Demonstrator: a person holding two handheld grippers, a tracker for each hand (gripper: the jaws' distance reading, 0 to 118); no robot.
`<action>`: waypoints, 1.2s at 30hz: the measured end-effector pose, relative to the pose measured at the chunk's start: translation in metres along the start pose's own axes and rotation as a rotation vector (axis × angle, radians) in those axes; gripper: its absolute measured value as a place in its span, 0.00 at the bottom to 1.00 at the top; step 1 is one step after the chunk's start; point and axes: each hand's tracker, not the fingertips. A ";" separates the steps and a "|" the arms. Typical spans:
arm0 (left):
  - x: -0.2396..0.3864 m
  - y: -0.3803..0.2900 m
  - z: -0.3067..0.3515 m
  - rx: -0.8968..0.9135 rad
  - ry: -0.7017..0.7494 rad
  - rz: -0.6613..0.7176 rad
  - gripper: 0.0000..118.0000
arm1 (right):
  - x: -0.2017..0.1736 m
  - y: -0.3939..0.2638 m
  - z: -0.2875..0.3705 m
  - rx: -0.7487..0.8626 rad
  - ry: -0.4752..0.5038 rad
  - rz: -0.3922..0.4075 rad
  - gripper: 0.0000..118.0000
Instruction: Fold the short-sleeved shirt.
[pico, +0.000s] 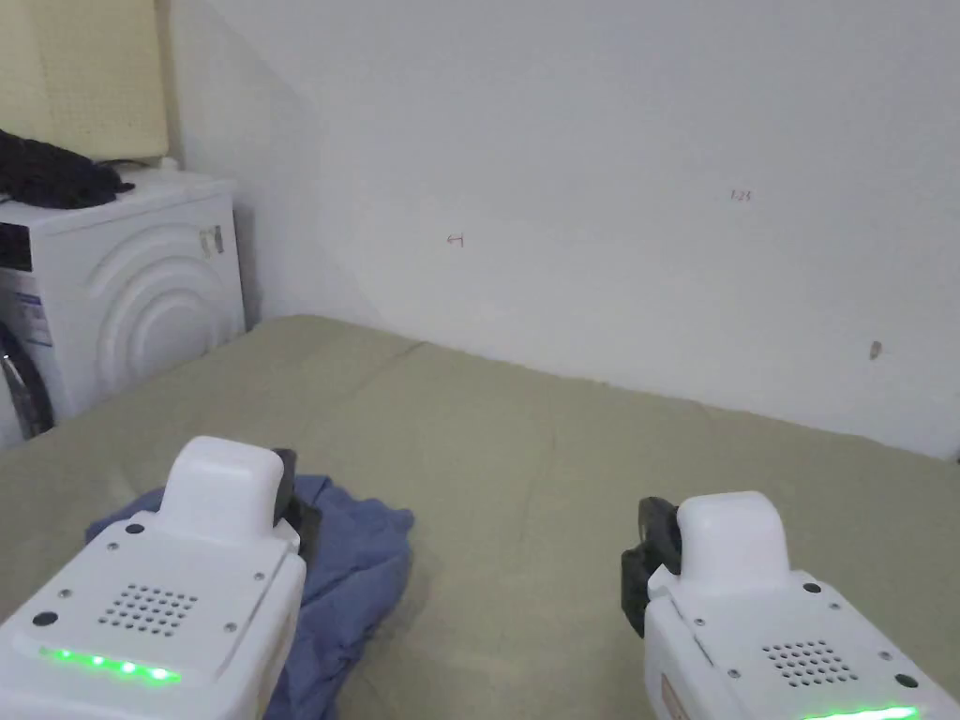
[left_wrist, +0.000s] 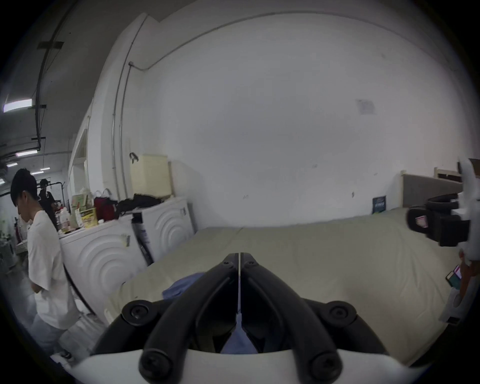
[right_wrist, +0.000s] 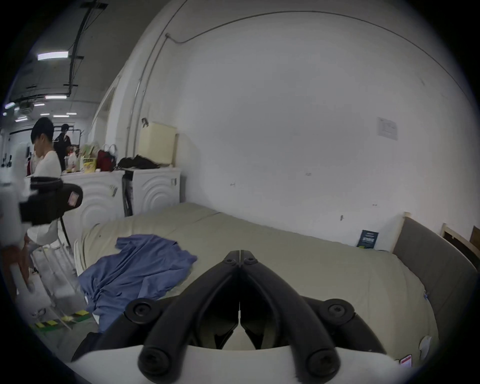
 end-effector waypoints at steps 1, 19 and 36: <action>-0.010 -0.002 -0.013 -0.046 0.006 -0.003 0.00 | -0.001 -0.005 -0.002 -0.016 0.020 -0.007 0.00; -0.051 -0.189 -0.392 -0.983 -0.210 0.198 0.98 | 0.011 -0.131 -0.045 -0.358 0.057 0.024 0.00; -0.056 -0.205 -0.417 -0.959 -0.085 0.154 0.61 | 0.009 -0.162 -0.042 -0.440 0.083 0.020 0.00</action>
